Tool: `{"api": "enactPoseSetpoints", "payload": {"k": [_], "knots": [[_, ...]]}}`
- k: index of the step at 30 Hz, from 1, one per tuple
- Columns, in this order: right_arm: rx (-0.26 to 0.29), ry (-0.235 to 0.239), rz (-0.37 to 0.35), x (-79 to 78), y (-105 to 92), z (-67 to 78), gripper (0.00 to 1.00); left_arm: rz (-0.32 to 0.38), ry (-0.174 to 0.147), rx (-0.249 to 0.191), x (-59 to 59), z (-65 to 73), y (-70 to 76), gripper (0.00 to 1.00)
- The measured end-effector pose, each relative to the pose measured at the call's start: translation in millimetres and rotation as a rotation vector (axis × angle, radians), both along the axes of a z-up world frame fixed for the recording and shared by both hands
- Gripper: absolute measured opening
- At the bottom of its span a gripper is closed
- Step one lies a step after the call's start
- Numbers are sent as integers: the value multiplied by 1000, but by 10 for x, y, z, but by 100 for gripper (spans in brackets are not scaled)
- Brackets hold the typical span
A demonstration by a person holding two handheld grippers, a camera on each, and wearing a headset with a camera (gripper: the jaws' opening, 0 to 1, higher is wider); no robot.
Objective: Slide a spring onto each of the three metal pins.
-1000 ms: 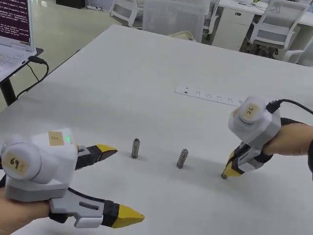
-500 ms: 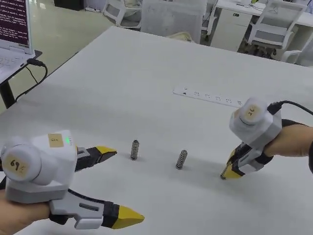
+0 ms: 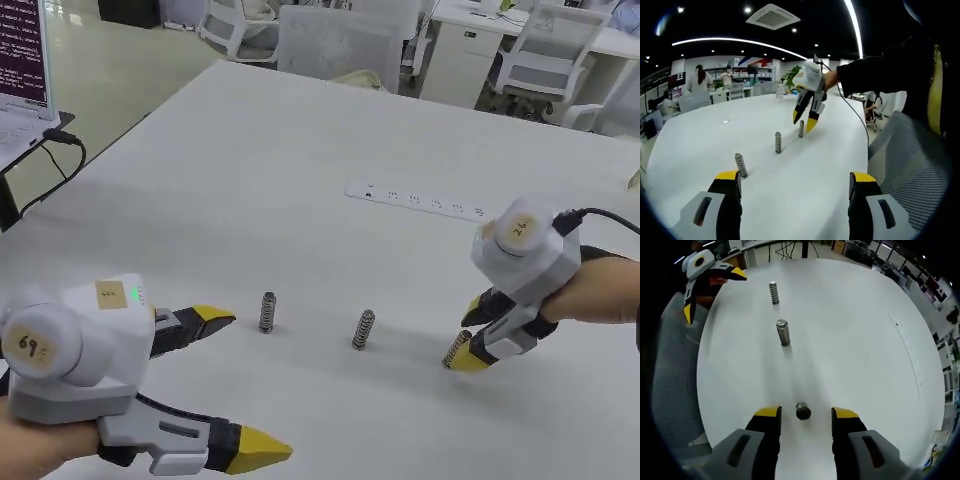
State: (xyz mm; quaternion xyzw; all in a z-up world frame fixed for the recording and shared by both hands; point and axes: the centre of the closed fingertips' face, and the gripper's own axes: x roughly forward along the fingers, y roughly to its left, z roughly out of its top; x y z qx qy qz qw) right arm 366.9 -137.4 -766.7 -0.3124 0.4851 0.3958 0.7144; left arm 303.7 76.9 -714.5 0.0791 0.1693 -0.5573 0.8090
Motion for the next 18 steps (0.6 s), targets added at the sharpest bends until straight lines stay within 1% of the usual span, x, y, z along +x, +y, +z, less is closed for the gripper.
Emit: {"api": "enactPoseSetpoints", "payload": {"k": [6,10,14,18], "knots": [[30,-29,-19,-5,1,83,44,-4,3,-1,-1,-5,-20,86],[40,-48,-24,-22,-7,135,47,-5,2,0,1,-14,-24,86],[67,-79,-29,-53,28,235,48,-3,1,-1,11,-5,-24,86],[98,-101,-41,-101,63,314,49,-2,2,-1,12,-2,-25,86]]}}
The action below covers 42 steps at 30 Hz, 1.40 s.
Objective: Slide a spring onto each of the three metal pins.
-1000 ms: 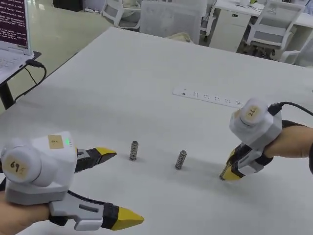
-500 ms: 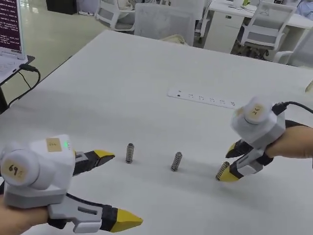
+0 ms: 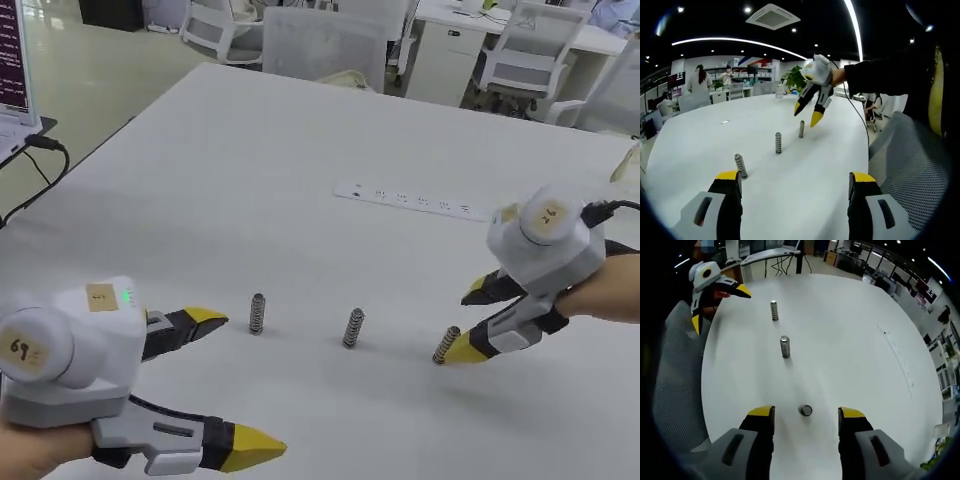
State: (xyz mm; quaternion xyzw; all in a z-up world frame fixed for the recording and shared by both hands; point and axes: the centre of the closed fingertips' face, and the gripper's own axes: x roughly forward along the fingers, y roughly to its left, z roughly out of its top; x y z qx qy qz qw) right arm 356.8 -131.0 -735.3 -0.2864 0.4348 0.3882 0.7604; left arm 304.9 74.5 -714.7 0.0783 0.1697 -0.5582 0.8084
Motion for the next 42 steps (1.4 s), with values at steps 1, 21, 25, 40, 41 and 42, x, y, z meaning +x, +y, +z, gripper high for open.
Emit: {"api": "enactPoseSetpoints", "payload": {"k": [1,21,25,40,41,42], "knots": [[7,-8,-1,-20,10,24,49,0,0,0,-1,-1,2,85],[199,-193,-43,-261,216,520,55,21,1,-9,32,22,34,85],[254,-238,-69,-296,211,618,55,24,1,-10,39,26,40,85],[429,-350,-154,-446,145,667,58,44,2,-22,78,53,42,85],[438,-350,-162,-464,140,656,59,46,2,-23,79,53,44,85],[457,-352,-175,-490,132,638,59,49,3,-24,82,53,48,85]]}}
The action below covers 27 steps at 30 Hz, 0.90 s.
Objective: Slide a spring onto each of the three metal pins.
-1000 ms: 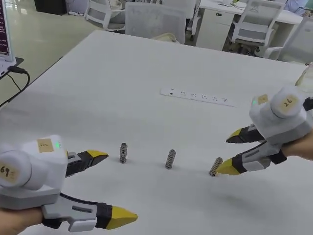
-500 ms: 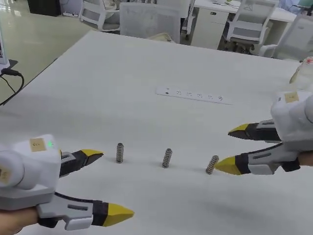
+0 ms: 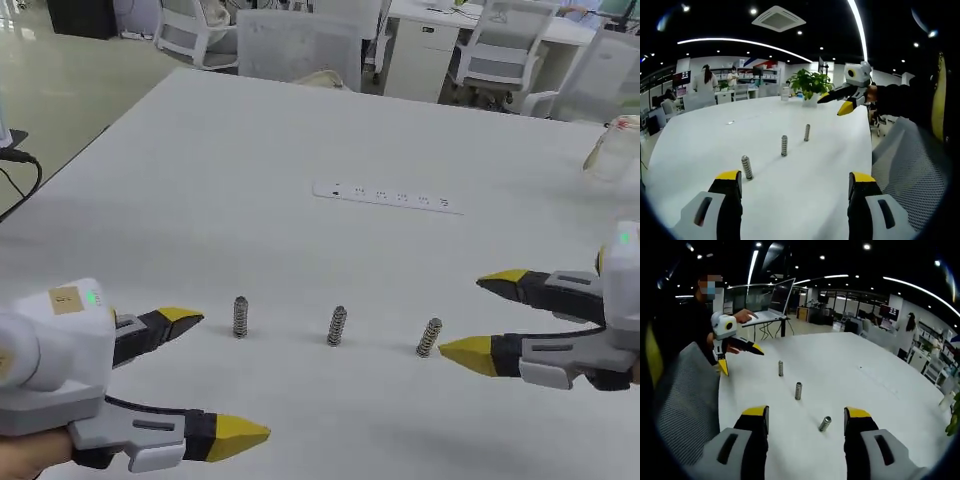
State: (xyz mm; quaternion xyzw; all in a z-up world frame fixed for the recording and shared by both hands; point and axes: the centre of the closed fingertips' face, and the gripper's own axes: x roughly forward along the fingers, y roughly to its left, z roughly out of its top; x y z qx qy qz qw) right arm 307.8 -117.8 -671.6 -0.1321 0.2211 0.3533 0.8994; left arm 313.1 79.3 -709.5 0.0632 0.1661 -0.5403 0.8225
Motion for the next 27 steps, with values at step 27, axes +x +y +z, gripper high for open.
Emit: {"api": "enactPoseSetpoints", "payload": {"k": [27], "knots": [[76,34,-104,-226,-129,-605,85,29,29,6,-22,-139,74,86]]}}
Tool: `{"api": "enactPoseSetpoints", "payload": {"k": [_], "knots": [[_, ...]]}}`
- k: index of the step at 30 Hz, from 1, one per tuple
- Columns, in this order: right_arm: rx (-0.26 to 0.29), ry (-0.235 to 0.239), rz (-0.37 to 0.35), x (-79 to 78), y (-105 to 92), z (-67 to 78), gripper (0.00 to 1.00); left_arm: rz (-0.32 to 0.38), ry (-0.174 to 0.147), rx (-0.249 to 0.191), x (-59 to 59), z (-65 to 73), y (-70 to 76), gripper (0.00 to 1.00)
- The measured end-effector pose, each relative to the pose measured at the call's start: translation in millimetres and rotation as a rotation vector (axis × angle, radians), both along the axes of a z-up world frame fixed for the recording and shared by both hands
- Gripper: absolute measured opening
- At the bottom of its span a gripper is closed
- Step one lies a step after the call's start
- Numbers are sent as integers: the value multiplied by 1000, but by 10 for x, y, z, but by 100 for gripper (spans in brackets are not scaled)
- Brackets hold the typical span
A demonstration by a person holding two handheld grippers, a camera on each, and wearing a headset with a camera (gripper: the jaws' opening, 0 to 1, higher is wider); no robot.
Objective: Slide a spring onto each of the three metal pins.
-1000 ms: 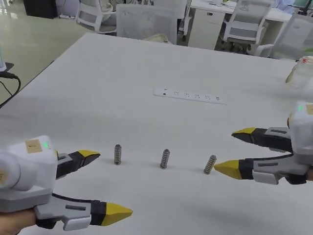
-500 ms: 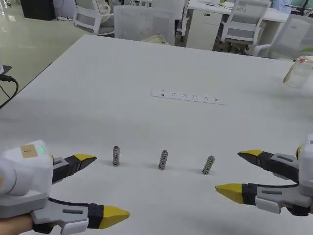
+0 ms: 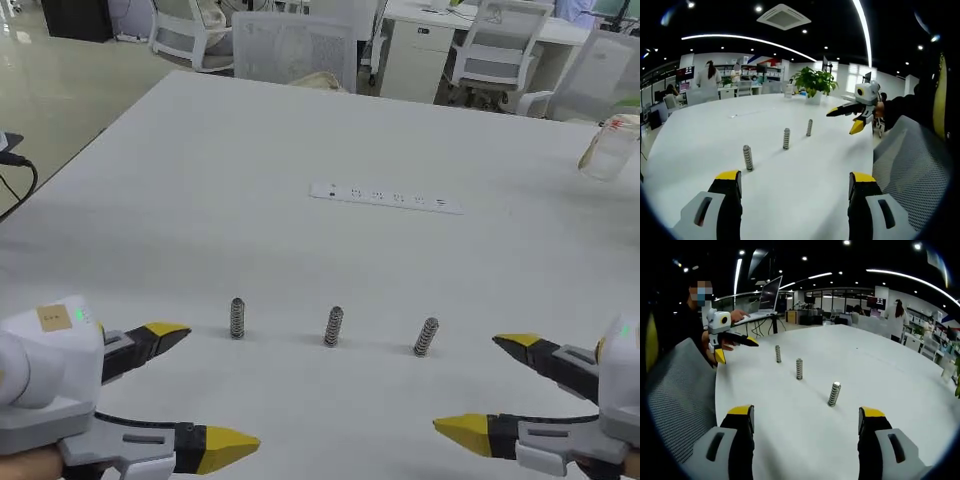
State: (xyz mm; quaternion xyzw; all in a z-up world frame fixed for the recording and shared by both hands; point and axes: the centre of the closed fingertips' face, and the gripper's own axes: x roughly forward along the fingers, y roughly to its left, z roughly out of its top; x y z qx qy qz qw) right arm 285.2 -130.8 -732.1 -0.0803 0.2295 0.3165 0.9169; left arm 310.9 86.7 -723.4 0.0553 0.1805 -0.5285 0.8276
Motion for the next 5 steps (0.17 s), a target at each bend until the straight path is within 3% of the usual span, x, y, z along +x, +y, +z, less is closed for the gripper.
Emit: {"api": "enactPoseSetpoints", "payload": {"k": [5], "knots": [[9,5,-11,-6,23,-67,94,6,7,7,3,-49,24,86]]}}
